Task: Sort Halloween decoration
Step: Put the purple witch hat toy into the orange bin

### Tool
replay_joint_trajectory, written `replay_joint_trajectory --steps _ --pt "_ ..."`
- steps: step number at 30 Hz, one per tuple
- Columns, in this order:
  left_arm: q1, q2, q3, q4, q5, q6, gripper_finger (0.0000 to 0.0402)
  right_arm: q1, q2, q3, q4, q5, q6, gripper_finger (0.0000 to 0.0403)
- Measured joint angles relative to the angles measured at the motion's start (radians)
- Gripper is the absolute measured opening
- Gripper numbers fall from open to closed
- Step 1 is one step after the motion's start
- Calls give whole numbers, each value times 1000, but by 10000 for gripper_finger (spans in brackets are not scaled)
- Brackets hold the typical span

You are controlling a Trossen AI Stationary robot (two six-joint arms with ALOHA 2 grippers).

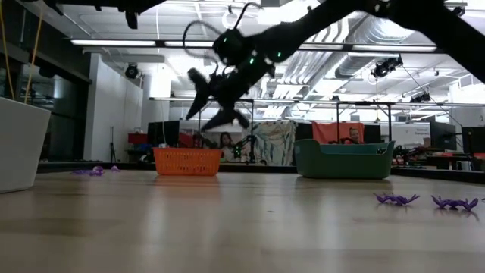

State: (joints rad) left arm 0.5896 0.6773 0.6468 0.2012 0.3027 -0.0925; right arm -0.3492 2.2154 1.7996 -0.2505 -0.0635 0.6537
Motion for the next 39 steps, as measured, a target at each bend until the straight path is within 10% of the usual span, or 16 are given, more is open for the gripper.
replay_joint_trajectory --steps 11,23,28,39 --pt "0 -1 0 -2 0 -11 0 41 -325 -313 -73 -4 -292 215" --pt "-1 7 0 0 1 -83 0 117 -815 -1011 783 -47 -179 215" --pt "-16 39 0 14 53 -160 0 154 -833 -1040 1007 -53 -391 215" --pt "-149 148 0 39 73 -114 0 154 -821 -871 727 -83 -507 133"
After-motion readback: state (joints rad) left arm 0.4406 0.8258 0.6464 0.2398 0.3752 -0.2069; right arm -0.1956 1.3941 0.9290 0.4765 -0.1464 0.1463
